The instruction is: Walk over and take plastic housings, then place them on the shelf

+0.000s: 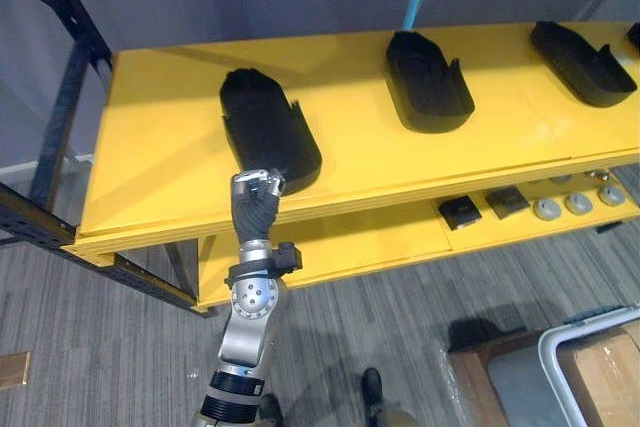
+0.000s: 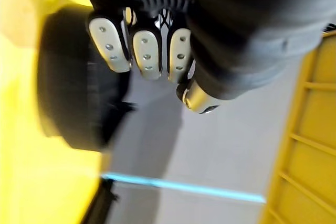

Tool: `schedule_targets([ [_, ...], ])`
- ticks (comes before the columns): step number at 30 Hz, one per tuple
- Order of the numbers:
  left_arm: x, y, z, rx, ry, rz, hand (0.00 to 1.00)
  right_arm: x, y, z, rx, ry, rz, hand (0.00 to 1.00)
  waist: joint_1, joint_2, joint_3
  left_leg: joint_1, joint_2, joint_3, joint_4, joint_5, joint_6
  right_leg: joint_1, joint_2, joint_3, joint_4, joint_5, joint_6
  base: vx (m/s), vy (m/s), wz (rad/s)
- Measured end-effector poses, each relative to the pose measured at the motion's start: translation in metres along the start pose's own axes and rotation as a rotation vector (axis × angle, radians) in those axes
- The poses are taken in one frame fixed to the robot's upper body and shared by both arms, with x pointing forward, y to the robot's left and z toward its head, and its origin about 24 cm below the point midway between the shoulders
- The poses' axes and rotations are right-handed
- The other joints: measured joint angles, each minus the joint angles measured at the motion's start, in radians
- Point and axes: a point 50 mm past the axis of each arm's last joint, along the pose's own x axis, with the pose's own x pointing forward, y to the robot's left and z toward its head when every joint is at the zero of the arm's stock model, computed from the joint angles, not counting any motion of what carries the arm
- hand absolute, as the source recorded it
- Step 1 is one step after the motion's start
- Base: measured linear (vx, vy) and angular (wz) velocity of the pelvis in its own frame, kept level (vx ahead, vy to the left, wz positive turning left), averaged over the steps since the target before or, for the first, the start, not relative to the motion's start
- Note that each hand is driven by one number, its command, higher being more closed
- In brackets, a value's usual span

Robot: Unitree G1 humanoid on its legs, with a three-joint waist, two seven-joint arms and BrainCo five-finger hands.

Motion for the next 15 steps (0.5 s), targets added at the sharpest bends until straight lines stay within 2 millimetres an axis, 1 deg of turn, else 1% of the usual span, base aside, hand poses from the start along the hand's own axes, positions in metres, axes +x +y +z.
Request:
schedule_targets([
  [1, 0.002, 0.001, 0.001, 0.006, -0.004, 0.004, 1.0, 0.0, 0.001, 0.002, -0.007, -0.005, 0.006, 0.0, 0.003, -0.003, 0.002, -0.004, 0.001, 0.008, 0.002, -0.002, 0.001, -0.011, 0.001, 0.01, 0.008, -0.002, -0.001, 0.06, 0.016, -0.12],
  [6, 0.019, -0.002, 0.008, 0.023, -0.038, -0.009, 1.0, 0.004, 0.007, 0.012, -0.013, -0.036, 0.021, 0.0, -0.001, -0.006, 0.026, -0.008, 0.001, 0.009, 0.008, -0.003, 0.002, -0.024, 0.003, 0.011, 0.027, -0.009, -0.003, 0.05, 0.017, -0.02],
  [10, 0.028, 0.002, 0.009, 0.036, -0.044, 0.01, 1.0, 0.005, 0.009, 0.016, -0.014, -0.047, 0.026, 0.0, -0.001, -0.007, 0.035, -0.008, 0.002, 0.013, 0.008, -0.003, 0.002, -0.033, 0.004, 0.013, 0.043, -0.022, -0.003, 0.02, 0.004, -0.02],
  [12, 0.033, 0.004, 0.011, 0.045, -0.058, 0.023, 1.0, 0.005, 0.009, 0.017, -0.014, -0.05, 0.027, 0.0, -0.001, -0.009, 0.037, -0.011, 0.002, 0.015, 0.008, -0.003, 0.002, -0.042, 0.004, 0.014, 0.054, -0.029, -0.005, 0.01, -0.001, -0.02],
  [15, 0.042, 0.008, 0.019, 0.052, -0.092, 0.039, 1.0, 0.007, 0.012, 0.021, -0.01, -0.061, 0.033, 0.0, -0.004, -0.011, 0.057, -0.01, 0.004, 0.016, 0.011, -0.004, 0.0, -0.043, 0.005, 0.014, 0.059, -0.032, -0.006, 0.0, 0.0, 0.0],
])
